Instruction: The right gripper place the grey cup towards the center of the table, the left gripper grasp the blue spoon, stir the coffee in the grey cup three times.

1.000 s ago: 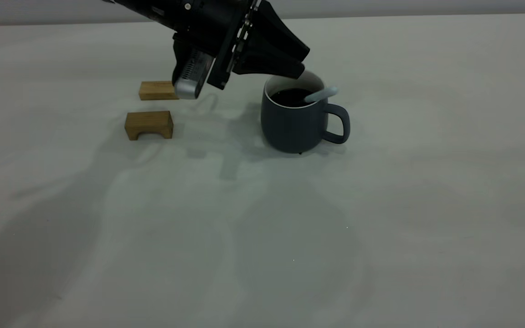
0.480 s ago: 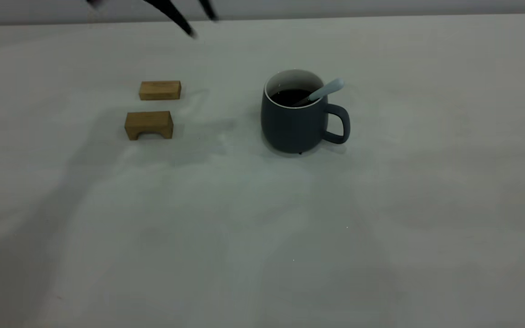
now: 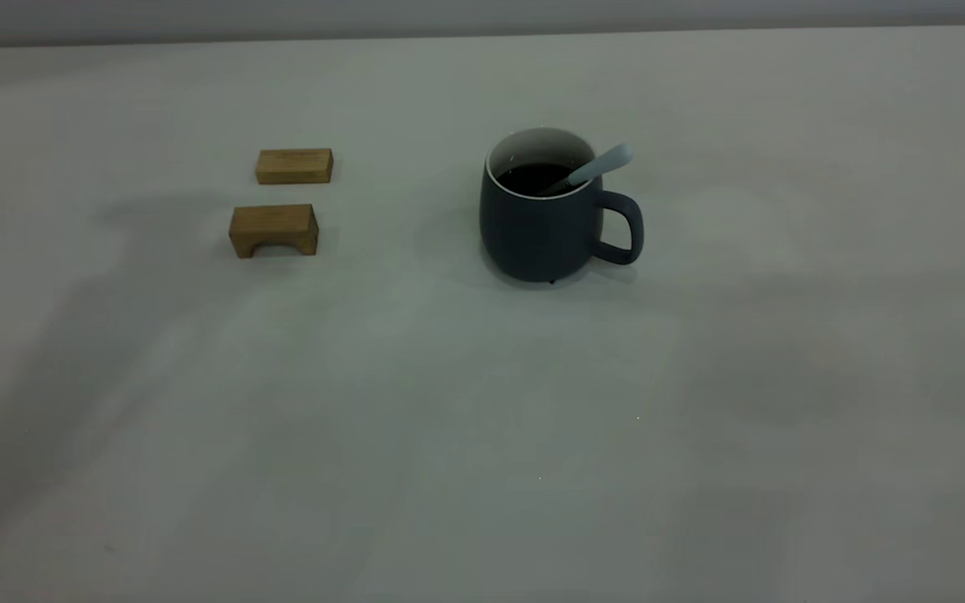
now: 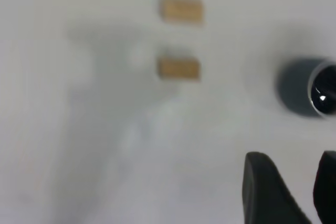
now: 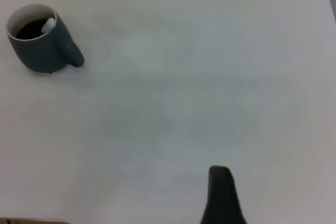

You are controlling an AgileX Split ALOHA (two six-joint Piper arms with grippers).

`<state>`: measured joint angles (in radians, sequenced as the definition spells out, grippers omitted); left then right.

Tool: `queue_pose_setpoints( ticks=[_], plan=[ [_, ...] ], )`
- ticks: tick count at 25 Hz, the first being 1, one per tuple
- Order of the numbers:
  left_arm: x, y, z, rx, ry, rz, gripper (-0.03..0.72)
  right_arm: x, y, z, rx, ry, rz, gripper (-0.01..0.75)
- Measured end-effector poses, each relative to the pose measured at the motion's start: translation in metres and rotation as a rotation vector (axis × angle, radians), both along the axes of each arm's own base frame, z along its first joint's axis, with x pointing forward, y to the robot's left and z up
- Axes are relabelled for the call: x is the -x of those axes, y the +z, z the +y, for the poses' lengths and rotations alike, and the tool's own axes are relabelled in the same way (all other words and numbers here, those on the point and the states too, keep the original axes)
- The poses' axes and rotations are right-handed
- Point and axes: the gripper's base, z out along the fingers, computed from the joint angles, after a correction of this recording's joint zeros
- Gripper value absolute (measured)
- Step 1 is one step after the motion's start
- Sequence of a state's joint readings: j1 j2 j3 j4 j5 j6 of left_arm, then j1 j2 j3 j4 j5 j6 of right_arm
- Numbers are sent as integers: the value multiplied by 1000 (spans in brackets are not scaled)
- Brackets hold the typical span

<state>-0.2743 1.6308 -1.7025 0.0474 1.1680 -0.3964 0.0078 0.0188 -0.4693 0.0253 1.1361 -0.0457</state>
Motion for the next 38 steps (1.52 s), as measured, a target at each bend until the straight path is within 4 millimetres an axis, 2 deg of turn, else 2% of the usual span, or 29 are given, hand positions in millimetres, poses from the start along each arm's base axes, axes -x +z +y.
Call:
queue_pose_setpoints(
  ticks=[4,8,11,15,21,26,30,34,38],
  plan=[
    [41,44,22,-129,-83,-162,306,0,0,0,0,0,0,582],
    [87,60,37,-192,-169,-226,306,0,0,0,0,0,0,582],
    [124,47,47,-209,-193,-209,306,0,0,0,0,0,0,582],
    [169,9,63,-224,-186,-138,306,0,0,0,0,0,0,582],
    [230,-49,97,-228,2,-56,306,0,0,0,0,0,0,582],
    [278,-79,101,-210,76,-131,306,0,0,0,0,0,0,582],
    [303,-97,97,-178,76,-249,306,0,0,0,0,0,0,582],
    [318,-113,97,-179,80,-353,306,0,0,0,0,0,0,582],
    [335,-115,96,-178,90,-458,306,0,0,0,0,0,0,582]
  ],
)
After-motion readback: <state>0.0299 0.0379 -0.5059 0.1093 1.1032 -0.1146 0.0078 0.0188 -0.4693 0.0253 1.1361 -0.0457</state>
